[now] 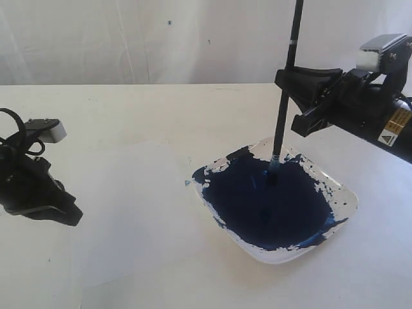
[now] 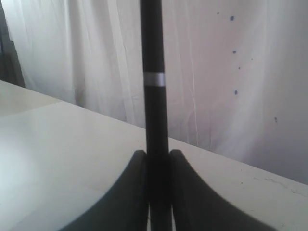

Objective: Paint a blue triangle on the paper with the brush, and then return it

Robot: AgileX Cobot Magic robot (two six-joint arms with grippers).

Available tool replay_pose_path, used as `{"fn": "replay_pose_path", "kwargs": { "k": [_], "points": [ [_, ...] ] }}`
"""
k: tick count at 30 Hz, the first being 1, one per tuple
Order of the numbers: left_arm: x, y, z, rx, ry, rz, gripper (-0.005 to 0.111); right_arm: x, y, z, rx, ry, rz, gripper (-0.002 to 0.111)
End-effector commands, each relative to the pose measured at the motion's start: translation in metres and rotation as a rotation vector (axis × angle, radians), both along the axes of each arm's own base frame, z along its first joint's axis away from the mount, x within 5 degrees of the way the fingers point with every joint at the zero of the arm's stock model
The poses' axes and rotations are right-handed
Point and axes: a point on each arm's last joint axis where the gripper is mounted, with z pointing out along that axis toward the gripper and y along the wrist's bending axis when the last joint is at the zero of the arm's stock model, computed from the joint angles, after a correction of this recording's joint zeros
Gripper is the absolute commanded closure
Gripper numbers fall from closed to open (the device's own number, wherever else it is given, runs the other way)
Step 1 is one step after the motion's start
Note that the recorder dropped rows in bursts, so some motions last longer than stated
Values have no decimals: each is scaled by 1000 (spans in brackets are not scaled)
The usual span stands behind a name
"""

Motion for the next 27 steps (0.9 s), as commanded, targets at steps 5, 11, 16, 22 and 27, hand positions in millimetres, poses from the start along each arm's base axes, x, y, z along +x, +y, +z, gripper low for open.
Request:
{"fn": "replay_pose_path", "kwargs": {
  "k": [5,11,16,22,27],
  "points": [
    [-6,5,-23,15,-32,158,107,-7,3,1,-17,-39,99,106],
    [6,2,-34,10,-59,106,107,-11,5,-1,-31,-13,144,106],
    [30,-5,-30,0,-34,-12,107,-15,6,3,-25,1,169,106],
    [37,-3,-49,34,-14,13,107,-13,15,12,21,-19,158,106],
    [38,-2,-55,40,-2,17,107,-7,43,33,19,-76,189,106]
  ]
}}
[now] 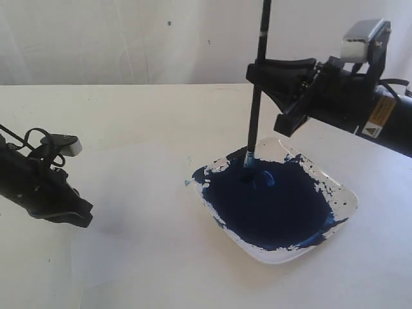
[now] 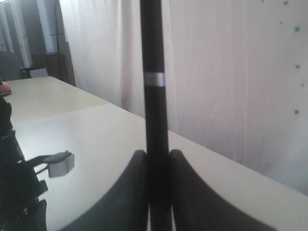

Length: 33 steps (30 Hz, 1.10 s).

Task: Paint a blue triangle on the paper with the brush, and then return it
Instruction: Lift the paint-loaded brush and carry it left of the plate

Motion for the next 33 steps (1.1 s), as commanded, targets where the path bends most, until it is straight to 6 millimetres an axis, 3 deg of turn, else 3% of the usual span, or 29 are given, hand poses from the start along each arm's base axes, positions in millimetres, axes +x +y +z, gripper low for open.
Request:
{"fn": "replay_pose_path", "kwargs": {
  "k": [1,5,10,20,28,33],
  "points": [
    [0,-1,-3,-5,12,-6,107,3,20,17,0,-39,9,106],
    [1,-1,-3,-2,6,-2,107,3,40,29,-5,-89,35,106],
    [1,-1,-3,-3,8,-3,107,7,68,36,110,-61,47,106],
    [1,-1,-3,-2,6,-2,107,23,120,3,194,21,119,106],
    [2,0,-3,3,-5,6,107,40,145,-22,259,75,90,106],
    [-2,2,-8,13,0,28,107,39,162,-29,263,81,117,106]
  ]
}}
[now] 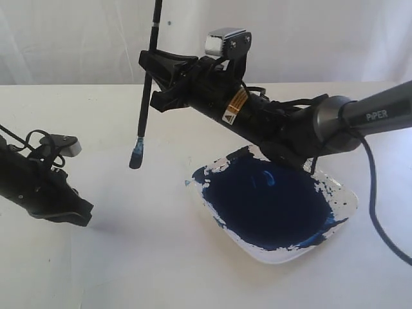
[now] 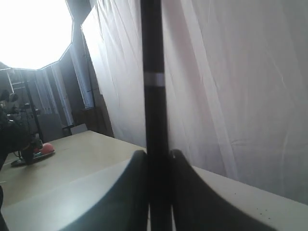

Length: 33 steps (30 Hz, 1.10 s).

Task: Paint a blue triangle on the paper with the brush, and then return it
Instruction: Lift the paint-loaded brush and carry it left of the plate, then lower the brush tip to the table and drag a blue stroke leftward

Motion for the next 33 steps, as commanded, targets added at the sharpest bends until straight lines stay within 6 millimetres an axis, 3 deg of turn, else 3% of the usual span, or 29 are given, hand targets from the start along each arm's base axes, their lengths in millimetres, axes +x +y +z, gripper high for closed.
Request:
{"fn": "replay_pose_path", "kwargs": {
  "k": [1,8,24,33],
  "points": [
    [-5,0,-4,-3,17,9,107,-3,12,0,24,-20,20,106],
    [-6,0,-4,-2,20,9,107,-4,25,-10,24,-4,37,106],
    [-6,0,-4,-3,22,8,107,-5,33,-24,-31,-2,31,106],
    [-6,0,-4,-3,22,8,107,-10,52,-26,-25,-23,73,106]
  ]
}}
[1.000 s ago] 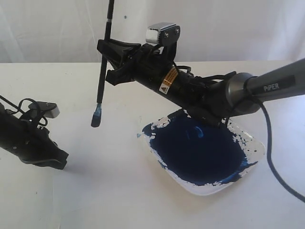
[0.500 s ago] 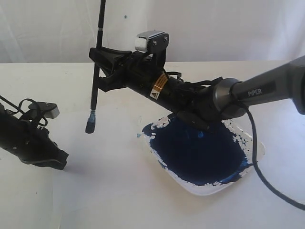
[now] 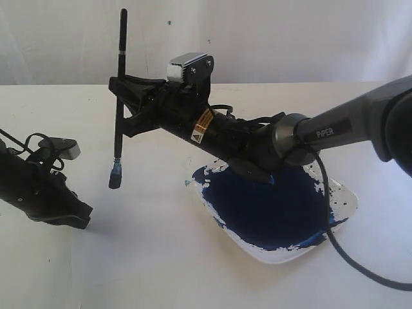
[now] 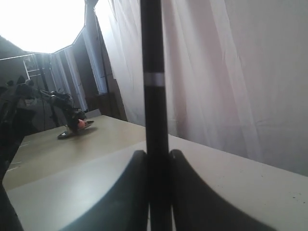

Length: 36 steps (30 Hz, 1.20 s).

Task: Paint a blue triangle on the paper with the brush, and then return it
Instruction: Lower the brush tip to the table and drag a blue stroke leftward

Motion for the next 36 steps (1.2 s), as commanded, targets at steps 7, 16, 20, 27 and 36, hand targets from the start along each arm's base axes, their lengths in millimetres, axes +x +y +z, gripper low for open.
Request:
{"fn": "replay_pose_path", "kwargs": {
  "k": [7,16,20,27,36],
  "points": [
    [-3,-1,-1,-11,17,-1,107,0,13,-5,-7,-23,23,106],
    [-3,-1,-1,-10,16,0,107,1,14,-11,-33,-7,15,106],
    [-3,-1,-1,-10,16,0,107,2,13,-12,-36,-14,8,106],
    [-3,-1,-1,-12,18,-1,107,7,8,-12,-43,-26,-12,106],
    [-3,-1,-1,-12,18,-1,107,30,-14,-11,-38,-26,-79,106]
  ]
}}
